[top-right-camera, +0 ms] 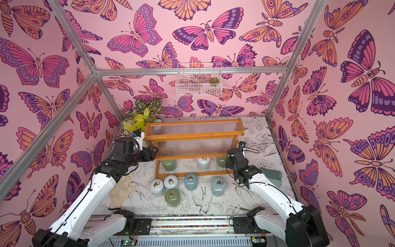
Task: Remove the tea canisters from the shelf
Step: Adjust the shelf at the center of the board.
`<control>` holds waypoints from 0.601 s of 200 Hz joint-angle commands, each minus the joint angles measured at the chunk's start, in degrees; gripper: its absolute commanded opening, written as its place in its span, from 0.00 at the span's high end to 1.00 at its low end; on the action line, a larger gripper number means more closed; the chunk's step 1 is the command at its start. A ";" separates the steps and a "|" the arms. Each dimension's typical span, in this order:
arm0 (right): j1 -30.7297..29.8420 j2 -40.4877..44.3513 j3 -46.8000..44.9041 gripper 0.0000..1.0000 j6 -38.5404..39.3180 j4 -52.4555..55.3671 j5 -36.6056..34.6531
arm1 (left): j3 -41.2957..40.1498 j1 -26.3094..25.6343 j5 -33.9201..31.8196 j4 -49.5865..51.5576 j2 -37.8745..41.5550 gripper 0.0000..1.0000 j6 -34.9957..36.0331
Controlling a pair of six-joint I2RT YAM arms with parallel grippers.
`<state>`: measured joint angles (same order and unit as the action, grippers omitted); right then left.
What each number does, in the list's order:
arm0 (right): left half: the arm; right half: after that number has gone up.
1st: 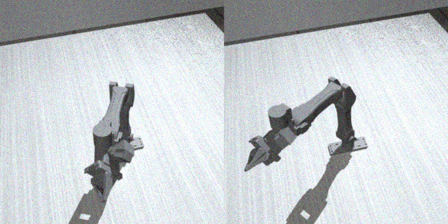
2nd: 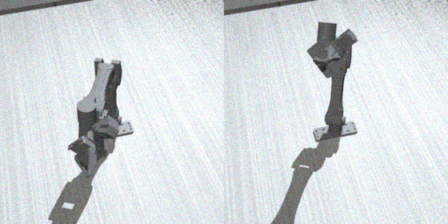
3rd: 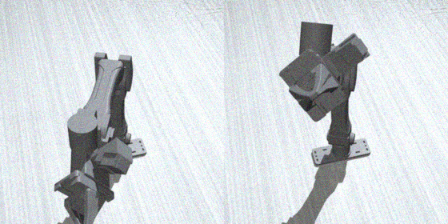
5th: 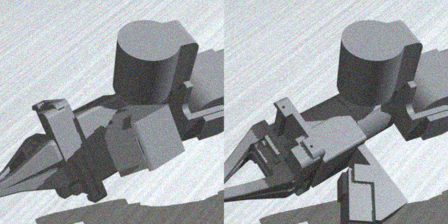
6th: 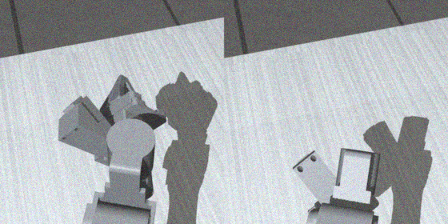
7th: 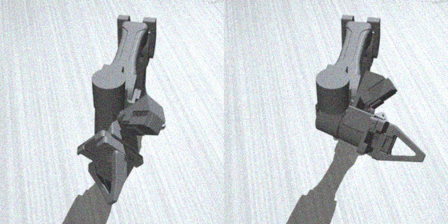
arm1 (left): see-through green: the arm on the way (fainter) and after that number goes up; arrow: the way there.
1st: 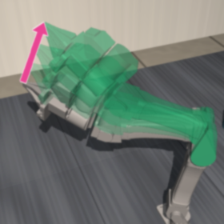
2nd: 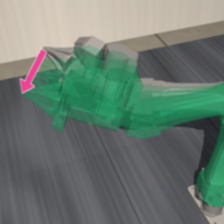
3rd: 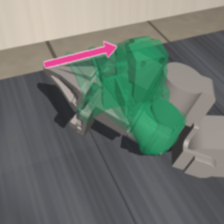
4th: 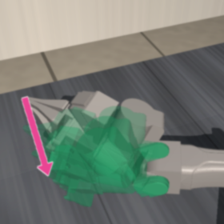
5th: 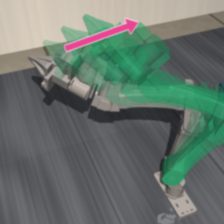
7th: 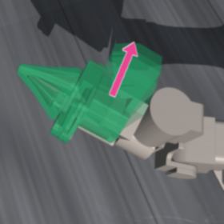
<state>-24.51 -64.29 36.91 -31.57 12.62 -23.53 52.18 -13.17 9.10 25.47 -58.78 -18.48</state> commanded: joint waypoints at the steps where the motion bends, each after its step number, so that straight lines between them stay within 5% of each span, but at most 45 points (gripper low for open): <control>1: 1.20 -2.64 2.61 0.89 1.77 -7.80 1.13 | -1.03 -0.22 -0.66 -0.69 0.41 0.29 0.46; 120: 5.58 -14.16 9.64 0.59 8.48 -17.50 7.91 | -2.38 -0.27 -0.49 -0.60 3.15 0.28 0.61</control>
<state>-20.03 -78.37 43.68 -25.63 0.05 -18.55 50.98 -13.17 8.97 25.32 -56.69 -18.48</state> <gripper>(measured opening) 0.382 0.718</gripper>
